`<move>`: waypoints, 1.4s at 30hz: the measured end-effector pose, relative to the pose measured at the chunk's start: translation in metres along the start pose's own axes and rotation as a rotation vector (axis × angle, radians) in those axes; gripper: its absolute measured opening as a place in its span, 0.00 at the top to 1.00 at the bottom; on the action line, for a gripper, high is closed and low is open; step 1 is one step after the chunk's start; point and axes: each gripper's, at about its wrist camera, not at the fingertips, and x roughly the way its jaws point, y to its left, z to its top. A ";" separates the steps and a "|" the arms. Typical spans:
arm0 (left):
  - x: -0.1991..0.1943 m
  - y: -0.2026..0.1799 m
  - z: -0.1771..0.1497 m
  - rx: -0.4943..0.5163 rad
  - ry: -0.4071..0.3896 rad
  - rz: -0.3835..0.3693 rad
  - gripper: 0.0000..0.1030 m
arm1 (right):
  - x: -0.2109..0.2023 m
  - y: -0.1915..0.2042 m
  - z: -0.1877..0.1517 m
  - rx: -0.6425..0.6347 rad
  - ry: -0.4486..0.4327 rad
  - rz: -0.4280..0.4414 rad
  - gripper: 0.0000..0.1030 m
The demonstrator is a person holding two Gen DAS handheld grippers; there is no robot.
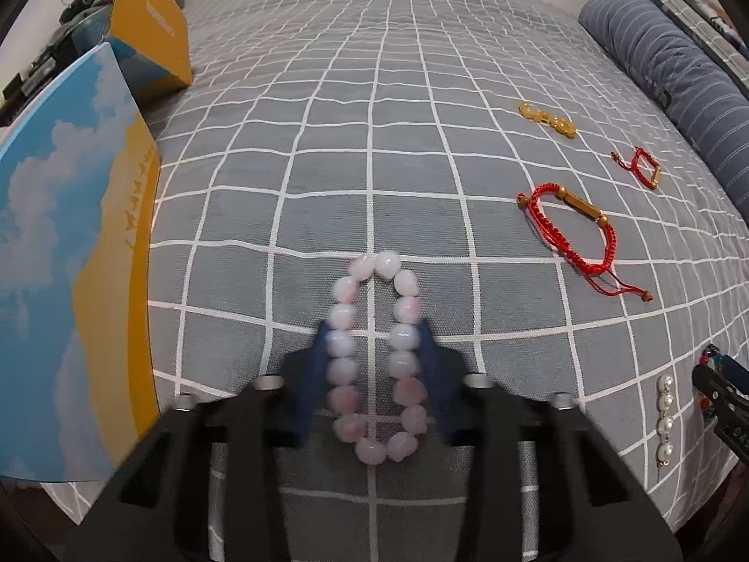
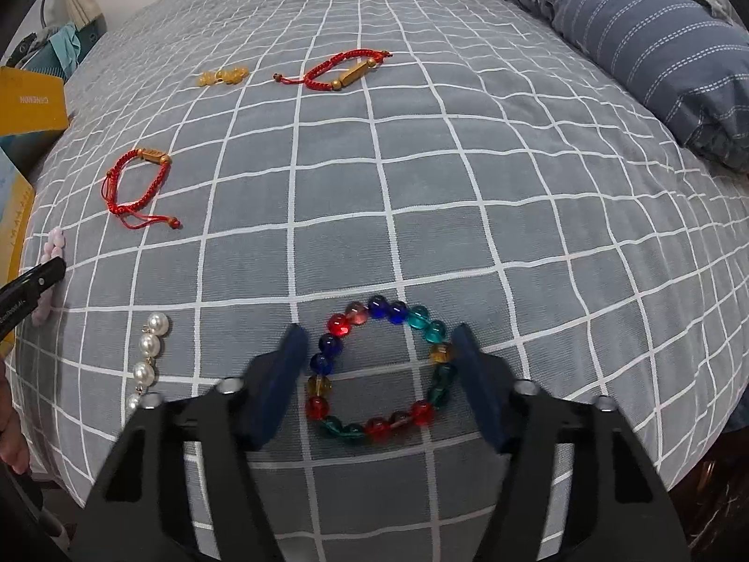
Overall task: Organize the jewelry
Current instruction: 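Grasp the pink-white bead bracelet with the left tool while the right tool grasps the multicolour bead bracelet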
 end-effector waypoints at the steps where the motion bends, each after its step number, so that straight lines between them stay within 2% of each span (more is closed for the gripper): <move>1: -0.001 0.001 0.000 -0.001 0.000 -0.001 0.79 | 0.000 0.001 0.000 0.003 0.005 0.007 0.54; 3: -0.002 0.003 0.000 -0.011 -0.001 -0.010 0.79 | -0.001 0.002 0.000 0.005 0.006 0.001 0.75; 5: -0.003 0.005 0.000 -0.018 -0.003 -0.019 0.79 | -0.002 0.001 0.001 0.010 0.005 -0.006 0.82; 21: -0.029 0.010 -0.002 -0.009 -0.038 -0.050 0.79 | -0.031 0.000 0.000 0.022 -0.103 -0.005 0.83; 31: -0.044 0.013 -0.002 -0.013 -0.055 -0.053 0.79 | -0.041 0.002 -0.001 0.025 -0.129 0.011 0.83; 33: -0.047 0.013 -0.002 -0.012 -0.061 -0.053 0.79 | -0.043 0.003 -0.001 0.026 -0.137 0.008 1.00; 42: -0.058 0.011 -0.001 -0.003 -0.077 -0.059 0.79 | -0.044 0.003 0.004 0.022 -0.144 0.009 1.00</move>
